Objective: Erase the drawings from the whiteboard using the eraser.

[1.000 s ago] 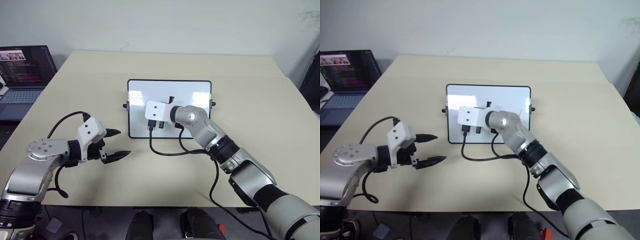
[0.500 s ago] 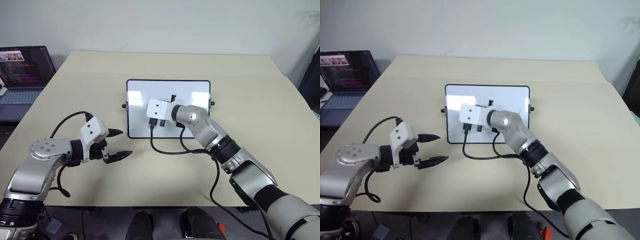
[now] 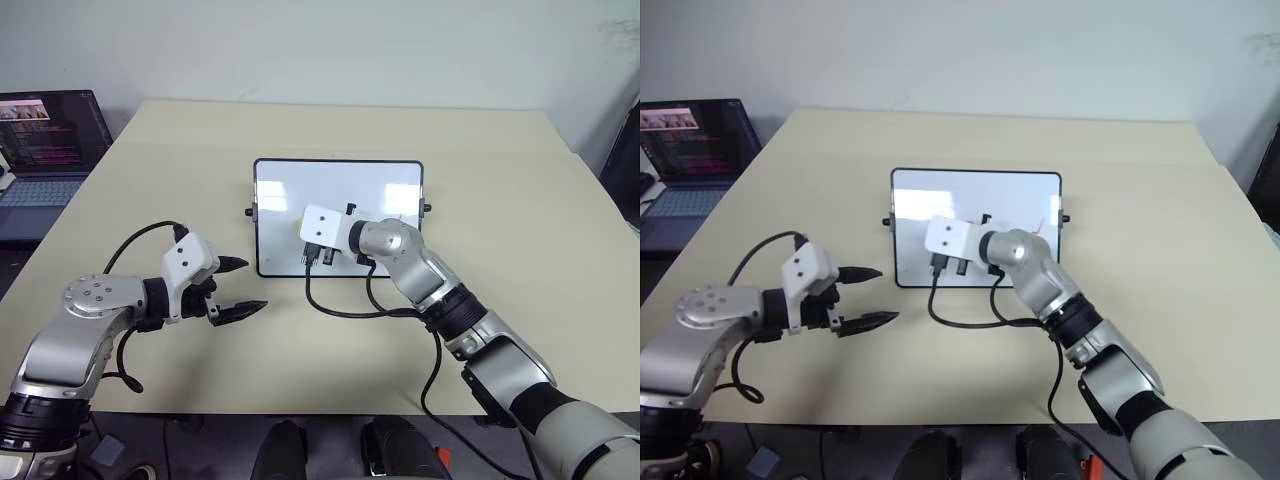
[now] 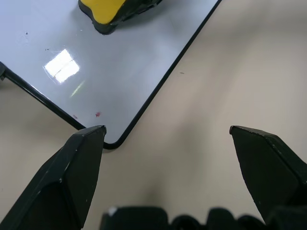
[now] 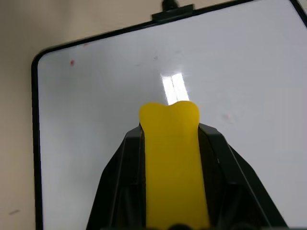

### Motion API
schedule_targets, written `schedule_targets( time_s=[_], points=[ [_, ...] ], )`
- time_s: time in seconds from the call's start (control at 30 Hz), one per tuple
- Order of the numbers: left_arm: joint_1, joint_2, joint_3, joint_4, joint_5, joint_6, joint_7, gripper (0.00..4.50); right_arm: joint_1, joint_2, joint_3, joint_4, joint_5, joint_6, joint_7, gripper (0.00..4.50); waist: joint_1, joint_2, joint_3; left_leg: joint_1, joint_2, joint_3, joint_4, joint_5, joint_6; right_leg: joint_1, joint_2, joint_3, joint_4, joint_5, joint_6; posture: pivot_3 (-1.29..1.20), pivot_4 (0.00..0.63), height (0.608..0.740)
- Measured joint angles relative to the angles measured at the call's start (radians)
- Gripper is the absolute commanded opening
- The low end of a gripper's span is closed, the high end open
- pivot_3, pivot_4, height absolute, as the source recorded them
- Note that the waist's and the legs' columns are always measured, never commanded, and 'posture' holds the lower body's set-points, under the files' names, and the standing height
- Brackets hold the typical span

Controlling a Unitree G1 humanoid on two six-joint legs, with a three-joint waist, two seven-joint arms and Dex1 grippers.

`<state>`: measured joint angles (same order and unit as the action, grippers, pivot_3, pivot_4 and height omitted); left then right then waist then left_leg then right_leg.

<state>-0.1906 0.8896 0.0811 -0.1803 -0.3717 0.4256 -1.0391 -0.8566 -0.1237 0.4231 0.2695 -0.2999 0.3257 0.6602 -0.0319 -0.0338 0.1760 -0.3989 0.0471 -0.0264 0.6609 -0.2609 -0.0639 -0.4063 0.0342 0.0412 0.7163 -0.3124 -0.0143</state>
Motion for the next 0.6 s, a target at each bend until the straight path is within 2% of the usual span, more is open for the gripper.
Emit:
schedule_targets(
  time_s=[0.17,0.33,0.47,0.6],
  points=[
    [-0.035,-0.017,-0.007,0.012,0.0,-0.006,0.002,4.5,0.133,-0.01,-0.092,-0.3,0.132,0.189,0.051,1.12,0.0,0.0,0.0,-0.001,0.0,0.0,-0.001,0.0,0.0,0.0,0.0,0.0,-0.003,0.0,0.0,0.0,0.15,0.74],
    [-0.044,-0.029,-0.011,0.022,-0.001,-0.018,-0.001,4.5,0.363,-0.133,-0.166,-0.618,0.218,0.375,0.079,1.12,0.002,0.0,0.0,-0.001,-0.001,0.0,-0.001,-0.001,0.0,0.0,-0.001,0.001,-0.003,-0.001,0.002,0.0,0.15,0.74],
    [-0.064,-0.042,-0.016,0.029,-0.004,-0.022,-0.018,4.5,0.499,-0.23,-0.207,-0.741,0.257,0.451,0.079,1.12,-0.001,0.0,0.0,0.0,-0.001,0.001,-0.001,-0.001,0.0,0.0,0.0,0.001,-0.003,-0.002,0.003,0.0,0.15,0.74],
    [-0.111,-0.054,-0.028,0.053,-0.004,-0.023,-0.034,4.5,0.579,-0.29,-0.209,-0.77,0.268,0.457,0.066,1.12,-0.004,0.0,0.0,0.0,-0.001,0.002,-0.001,-0.001,0.0,0.0,0.003,0.001,-0.002,-0.004,0.006,0.0,0.15,0.74]
  ],
)
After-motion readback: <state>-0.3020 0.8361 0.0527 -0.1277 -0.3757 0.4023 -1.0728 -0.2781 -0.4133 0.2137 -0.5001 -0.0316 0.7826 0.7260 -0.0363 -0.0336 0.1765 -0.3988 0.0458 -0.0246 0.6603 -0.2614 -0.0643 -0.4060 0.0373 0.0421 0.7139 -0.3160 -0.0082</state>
